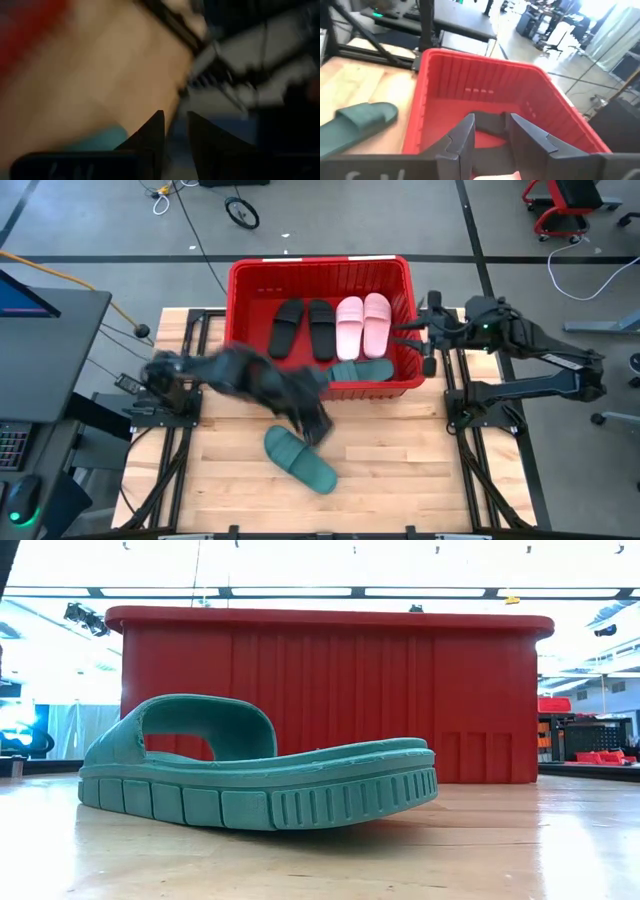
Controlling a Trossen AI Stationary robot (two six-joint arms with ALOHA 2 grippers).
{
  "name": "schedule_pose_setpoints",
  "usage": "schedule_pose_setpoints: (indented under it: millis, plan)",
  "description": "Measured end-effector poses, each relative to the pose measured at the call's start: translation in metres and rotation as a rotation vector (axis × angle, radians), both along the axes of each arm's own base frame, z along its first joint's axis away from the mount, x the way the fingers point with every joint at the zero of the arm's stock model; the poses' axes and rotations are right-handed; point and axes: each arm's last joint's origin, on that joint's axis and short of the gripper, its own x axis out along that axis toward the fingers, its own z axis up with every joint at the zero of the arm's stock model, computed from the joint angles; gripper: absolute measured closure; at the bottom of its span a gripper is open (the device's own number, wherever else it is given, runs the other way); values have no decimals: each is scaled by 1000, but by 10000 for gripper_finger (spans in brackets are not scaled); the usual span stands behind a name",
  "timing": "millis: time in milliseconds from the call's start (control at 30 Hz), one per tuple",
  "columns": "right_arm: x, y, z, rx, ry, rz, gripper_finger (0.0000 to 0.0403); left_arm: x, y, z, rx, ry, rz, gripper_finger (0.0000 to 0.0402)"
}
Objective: Pick and place slides into bin
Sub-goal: Put the green slipper into the red bin
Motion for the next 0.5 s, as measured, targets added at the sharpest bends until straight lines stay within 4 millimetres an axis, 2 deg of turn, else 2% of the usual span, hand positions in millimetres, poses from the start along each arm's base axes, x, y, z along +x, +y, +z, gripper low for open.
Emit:
schedule_pose_setpoints:
  millis: [133,233,367,500]
  plan:
    - [-5,2,-2,12,22,25,277,29,-43,-47,-113,167,-86,304]
    - [-3,2,-4,20,48,29,277,40,-64,-84,-130,329,-39,292]
    - [2,0,-8,27,75,30,277,51,-81,-132,-124,539,69,267]
    - [9,0,-14,48,119,59,277,55,-85,-169,-62,710,106,235]
